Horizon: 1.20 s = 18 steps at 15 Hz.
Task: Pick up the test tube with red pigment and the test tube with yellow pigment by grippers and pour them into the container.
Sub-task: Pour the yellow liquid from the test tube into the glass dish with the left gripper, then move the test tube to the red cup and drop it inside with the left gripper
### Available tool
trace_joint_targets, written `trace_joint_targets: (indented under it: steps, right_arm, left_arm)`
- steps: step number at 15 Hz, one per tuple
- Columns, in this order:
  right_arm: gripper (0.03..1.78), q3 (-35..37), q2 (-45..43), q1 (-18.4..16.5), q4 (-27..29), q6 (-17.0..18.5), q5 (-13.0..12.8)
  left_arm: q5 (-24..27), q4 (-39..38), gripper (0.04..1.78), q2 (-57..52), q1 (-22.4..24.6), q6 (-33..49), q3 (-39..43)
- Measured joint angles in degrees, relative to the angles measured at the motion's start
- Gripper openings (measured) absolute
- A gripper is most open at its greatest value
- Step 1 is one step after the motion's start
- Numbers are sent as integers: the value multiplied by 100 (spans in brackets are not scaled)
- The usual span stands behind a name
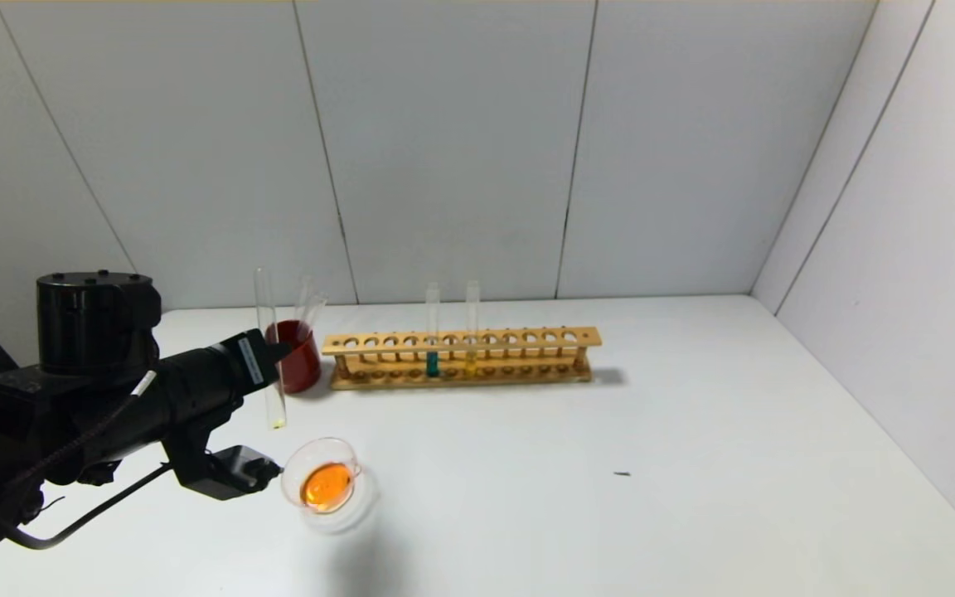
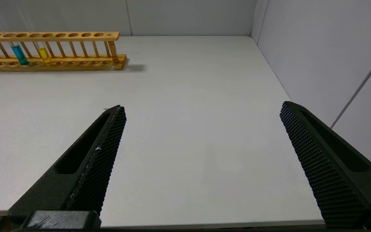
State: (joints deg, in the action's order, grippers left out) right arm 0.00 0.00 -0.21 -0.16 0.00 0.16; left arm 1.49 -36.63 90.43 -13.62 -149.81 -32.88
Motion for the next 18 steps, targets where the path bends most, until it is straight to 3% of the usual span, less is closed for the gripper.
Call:
trace_joint_targets:
  steps: [6, 8, 15, 18]
  right_arm:
    - [175, 0, 0, 5, 0, 0, 0]
    - [175, 0, 0, 0, 0, 0, 0]
    - [175, 0, 0, 2, 0, 0, -2]
    - [175, 0, 0, 2, 0, 0, 0]
  left_arm:
    - [-83, 23, 31, -16, 6, 384, 28]
    - [-98, 67, 31, 6, 11, 1298, 83]
    - [-67, 180, 31, 141, -21, 5945, 306]
    - [-37, 518, 31, 26, 32, 7049, 477]
